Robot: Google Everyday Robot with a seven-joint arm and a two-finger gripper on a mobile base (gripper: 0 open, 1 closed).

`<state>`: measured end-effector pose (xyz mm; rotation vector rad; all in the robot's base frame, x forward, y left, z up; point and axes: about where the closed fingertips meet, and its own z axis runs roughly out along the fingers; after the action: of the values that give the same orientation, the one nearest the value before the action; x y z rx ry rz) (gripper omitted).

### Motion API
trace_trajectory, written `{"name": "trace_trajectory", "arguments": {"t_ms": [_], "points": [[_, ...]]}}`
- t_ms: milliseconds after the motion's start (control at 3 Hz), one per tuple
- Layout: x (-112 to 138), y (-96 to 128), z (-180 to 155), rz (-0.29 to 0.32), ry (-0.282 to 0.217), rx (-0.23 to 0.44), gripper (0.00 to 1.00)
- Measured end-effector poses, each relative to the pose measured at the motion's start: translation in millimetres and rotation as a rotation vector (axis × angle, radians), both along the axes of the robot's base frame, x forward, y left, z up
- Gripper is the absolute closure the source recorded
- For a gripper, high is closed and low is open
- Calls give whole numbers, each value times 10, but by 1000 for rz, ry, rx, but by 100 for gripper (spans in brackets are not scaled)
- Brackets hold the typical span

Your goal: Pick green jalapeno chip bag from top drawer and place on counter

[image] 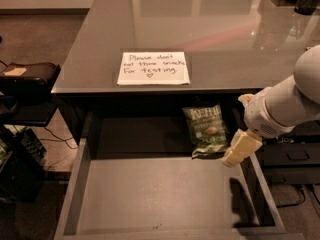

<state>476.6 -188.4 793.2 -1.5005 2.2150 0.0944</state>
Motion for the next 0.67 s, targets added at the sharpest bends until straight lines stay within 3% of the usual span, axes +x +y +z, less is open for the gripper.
{"name": "trace_trajectory", "arguments": {"t_ms": [333, 667], "points": [[-33, -247, -366, -116, 12, 11, 0], [167, -359, -600, -221, -60, 44, 0]]}}
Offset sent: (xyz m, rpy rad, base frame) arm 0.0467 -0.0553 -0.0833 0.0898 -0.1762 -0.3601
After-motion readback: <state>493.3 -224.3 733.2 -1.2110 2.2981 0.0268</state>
